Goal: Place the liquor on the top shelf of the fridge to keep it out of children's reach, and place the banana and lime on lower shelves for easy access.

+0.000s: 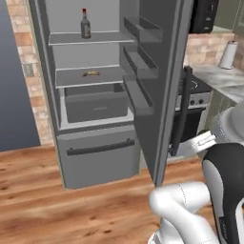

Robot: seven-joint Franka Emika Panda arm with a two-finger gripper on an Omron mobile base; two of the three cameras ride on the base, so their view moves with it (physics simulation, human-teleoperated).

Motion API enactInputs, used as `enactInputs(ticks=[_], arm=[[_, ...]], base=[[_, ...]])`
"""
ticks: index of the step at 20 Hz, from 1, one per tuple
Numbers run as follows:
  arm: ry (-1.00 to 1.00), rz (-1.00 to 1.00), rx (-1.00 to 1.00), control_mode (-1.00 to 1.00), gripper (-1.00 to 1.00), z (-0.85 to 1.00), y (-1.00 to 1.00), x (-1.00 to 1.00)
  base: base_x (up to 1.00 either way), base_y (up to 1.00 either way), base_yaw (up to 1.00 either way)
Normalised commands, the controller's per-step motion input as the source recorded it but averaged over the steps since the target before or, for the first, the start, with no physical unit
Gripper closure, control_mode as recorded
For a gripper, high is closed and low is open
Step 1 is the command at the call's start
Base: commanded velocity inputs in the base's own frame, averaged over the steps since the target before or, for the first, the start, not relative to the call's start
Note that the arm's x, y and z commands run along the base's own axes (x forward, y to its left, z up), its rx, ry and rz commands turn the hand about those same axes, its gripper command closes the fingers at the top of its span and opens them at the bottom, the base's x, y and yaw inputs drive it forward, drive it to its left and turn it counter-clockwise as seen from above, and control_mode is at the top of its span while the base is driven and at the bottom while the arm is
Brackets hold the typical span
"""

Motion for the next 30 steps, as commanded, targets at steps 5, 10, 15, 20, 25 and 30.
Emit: enactInputs(ticks=[5,10,15,20,25,30], arm=[[0.0,0.0,0.0,1.0,1.0,0.0,0.0,0.0],[0.0,0.0,0.0,1.0,1.0,0.0,0.0,0.0],[0.0,0.0,0.0,1.0,1.0,0.0,0.0,0.0],[0.0,0.0,0.0,1.0,1.0,0.0,0.0,0.0],[0.0,0.0,0.0,1.0,1.0,0.0,0.0,0.0],[0.0,0.0,0.0,1.0,1.0,0.0,0.0,0.0]], base=[[0.54,0.92,0.08],[0.62,0.92,0.0],[0.65,0.2,-0.01],[0.78,-0.01,0.0],[0.75,-0.07,0.0],[0.55,-0.27,0.0]])
